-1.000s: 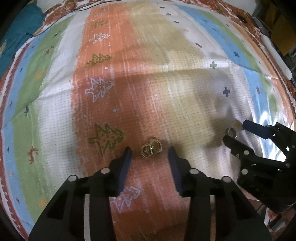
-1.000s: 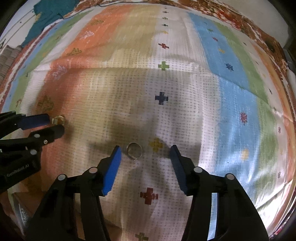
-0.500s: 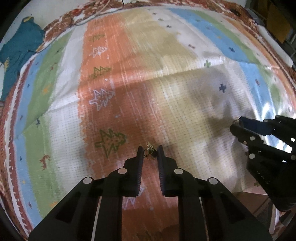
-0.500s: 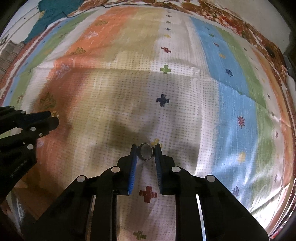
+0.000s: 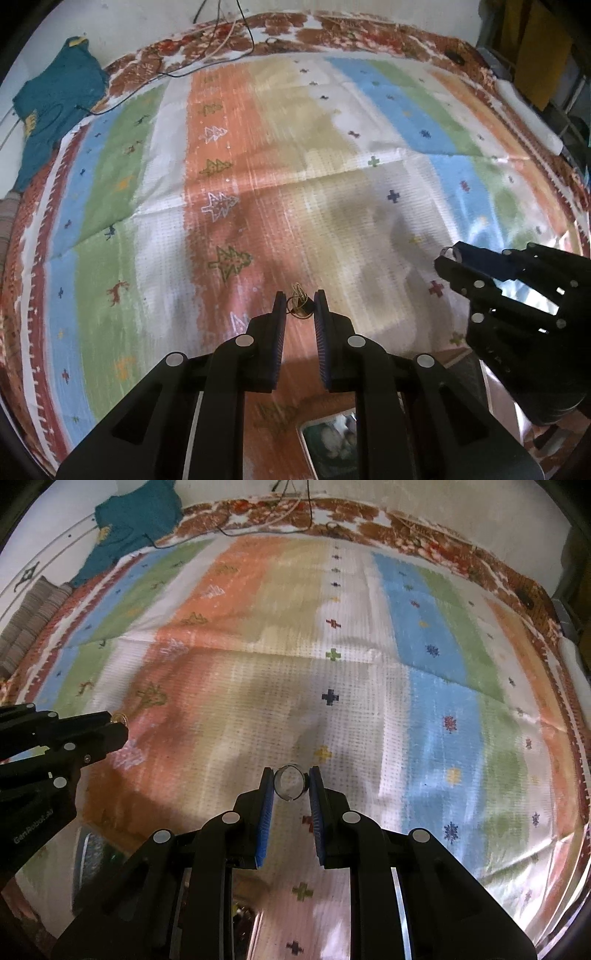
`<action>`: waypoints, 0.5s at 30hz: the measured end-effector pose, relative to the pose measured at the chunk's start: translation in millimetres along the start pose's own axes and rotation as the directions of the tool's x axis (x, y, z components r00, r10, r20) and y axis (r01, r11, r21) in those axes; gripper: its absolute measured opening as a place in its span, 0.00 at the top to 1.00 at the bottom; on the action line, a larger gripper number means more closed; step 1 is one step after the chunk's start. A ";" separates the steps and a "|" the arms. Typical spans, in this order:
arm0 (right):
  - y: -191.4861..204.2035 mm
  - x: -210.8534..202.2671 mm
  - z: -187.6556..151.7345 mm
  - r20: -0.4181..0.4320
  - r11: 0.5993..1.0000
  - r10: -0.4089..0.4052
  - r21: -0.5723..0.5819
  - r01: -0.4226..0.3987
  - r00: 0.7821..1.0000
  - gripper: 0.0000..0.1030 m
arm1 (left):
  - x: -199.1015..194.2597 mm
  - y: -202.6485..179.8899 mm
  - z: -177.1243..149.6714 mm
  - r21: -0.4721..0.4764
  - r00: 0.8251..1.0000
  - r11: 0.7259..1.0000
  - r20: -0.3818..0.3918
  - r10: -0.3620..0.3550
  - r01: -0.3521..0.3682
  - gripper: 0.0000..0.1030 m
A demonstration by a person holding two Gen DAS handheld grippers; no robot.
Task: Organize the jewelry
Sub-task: 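Carry both held rings over the silver tin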
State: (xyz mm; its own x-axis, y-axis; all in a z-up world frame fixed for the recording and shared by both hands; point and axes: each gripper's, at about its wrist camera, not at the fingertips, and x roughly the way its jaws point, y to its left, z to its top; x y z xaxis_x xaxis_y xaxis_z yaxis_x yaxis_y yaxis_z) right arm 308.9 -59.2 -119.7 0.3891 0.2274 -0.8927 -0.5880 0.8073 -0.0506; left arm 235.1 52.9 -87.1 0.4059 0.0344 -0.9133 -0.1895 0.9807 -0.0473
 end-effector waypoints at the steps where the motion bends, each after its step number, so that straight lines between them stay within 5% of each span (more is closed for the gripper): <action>1: 0.1 -2.7 -0.3 0.006 1.000 0.001 0.001 -0.001 1.000 0.81 | -4.6 -0.5 -2.3 0.000 1.000 1.000 0.006 -0.001 0.001 0.86; 15: 13.1 -36.5 -23.8 0.065 1.000 0.017 -0.023 -0.016 0.998 0.81 | -60.1 -13.2 -34.8 -0.011 0.995 1.000 0.102 -0.020 0.021 0.86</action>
State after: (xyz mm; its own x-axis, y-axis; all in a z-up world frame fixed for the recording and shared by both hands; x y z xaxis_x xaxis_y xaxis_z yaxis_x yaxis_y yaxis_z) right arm 270.1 -69.9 -98.5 0.4242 0.2759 -0.8625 -0.6101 0.7909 -0.0470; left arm 182.0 31.3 -45.7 0.4987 0.0340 -0.8661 -0.1908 0.9790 -0.0714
